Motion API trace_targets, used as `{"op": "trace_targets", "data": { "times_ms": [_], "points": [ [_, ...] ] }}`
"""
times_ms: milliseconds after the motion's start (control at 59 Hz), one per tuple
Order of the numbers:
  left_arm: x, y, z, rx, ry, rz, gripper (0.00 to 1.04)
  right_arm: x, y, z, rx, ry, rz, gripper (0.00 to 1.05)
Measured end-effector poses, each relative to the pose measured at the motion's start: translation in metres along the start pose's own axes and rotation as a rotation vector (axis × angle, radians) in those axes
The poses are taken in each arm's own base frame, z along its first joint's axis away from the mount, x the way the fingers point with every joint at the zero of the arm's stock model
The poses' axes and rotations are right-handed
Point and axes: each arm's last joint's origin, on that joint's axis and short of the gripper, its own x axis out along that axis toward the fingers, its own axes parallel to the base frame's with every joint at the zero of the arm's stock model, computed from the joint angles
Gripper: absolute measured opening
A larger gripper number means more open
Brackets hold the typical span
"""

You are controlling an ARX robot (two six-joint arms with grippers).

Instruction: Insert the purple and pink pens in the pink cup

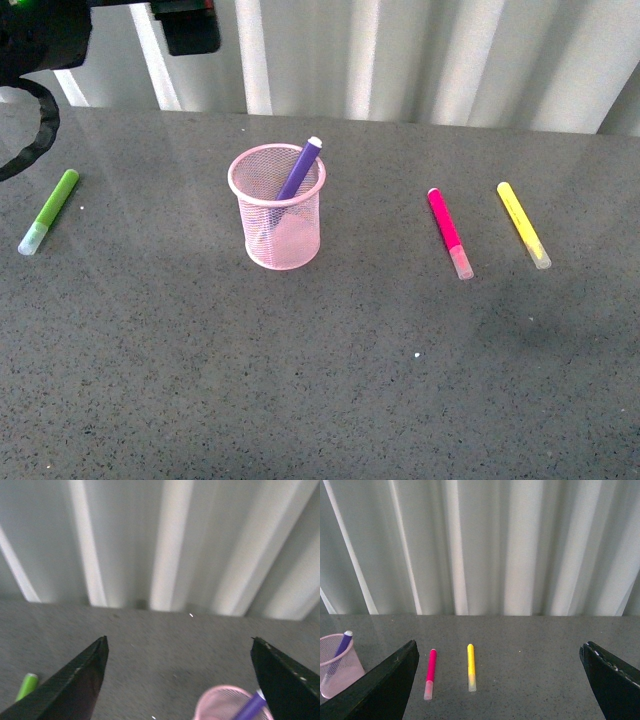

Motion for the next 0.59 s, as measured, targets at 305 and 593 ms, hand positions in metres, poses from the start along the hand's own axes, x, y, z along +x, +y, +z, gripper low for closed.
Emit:
{"op": "trace_targets", "data": {
  "times_ms": [305, 593],
  "points": [
    [-0.065, 0.046, -0.012, 0.056, -0.113, 0.058, 0.34, 0.0, 0.0, 0.0, 0.0, 0.0, 0.0, 0.98],
    [-0.11, 0.066, -0.024, 0.068, -0.107, 0.051, 0.04, 0.0, 0.0, 0.0, 0.0, 0.0, 0.0, 0.98]
  ]
}}
